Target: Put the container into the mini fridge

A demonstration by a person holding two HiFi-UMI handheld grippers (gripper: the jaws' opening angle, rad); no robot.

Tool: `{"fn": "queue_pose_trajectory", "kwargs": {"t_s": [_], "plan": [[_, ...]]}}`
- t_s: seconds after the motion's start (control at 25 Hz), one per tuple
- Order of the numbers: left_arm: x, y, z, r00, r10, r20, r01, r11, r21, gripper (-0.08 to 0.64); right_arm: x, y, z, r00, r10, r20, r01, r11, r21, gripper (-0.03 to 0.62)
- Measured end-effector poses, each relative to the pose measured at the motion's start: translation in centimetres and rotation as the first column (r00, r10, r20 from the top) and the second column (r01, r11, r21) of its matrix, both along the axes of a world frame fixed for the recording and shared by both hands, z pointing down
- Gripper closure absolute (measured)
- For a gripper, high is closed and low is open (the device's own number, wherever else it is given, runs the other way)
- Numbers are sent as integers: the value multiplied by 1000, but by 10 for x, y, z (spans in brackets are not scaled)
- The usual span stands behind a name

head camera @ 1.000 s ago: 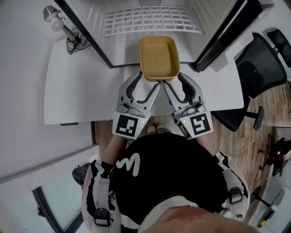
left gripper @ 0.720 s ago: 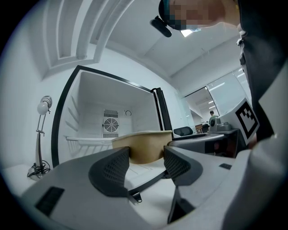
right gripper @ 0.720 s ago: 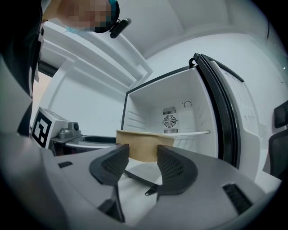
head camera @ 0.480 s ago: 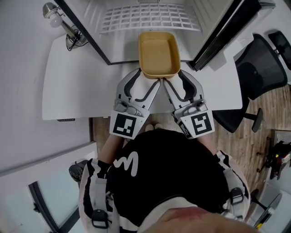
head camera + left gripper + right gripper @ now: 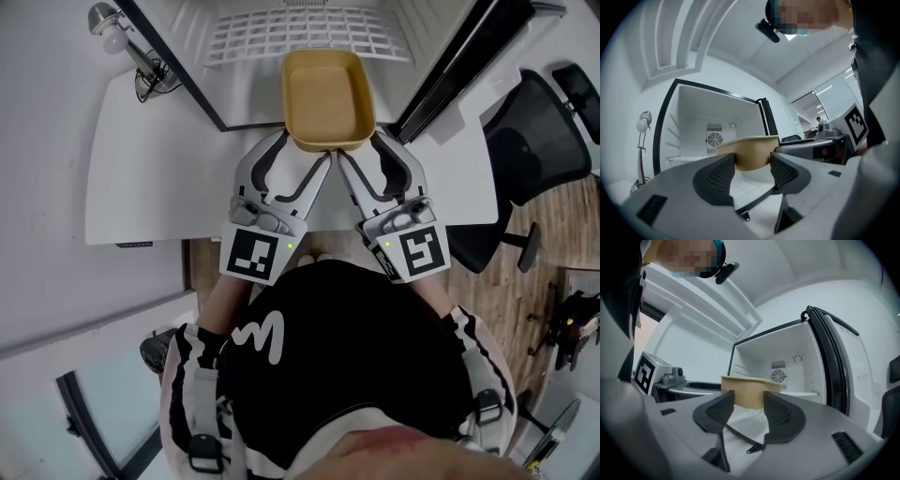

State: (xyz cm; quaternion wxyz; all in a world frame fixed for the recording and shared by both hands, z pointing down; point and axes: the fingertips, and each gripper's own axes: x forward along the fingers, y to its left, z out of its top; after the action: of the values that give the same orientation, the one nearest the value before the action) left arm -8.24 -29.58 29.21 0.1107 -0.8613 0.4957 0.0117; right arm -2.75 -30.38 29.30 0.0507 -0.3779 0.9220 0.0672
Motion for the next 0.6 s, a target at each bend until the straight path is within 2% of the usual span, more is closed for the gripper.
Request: {"fn": "queue_pose_trajectory", "kwargs": {"t_s": [0.6], "plan": [[-2, -16, -18, 1000, -11, -29, 11, 1000, 2, 319, 0, -16, -16, 1000, -8, 29, 8, 1000, 8, 390]]}}
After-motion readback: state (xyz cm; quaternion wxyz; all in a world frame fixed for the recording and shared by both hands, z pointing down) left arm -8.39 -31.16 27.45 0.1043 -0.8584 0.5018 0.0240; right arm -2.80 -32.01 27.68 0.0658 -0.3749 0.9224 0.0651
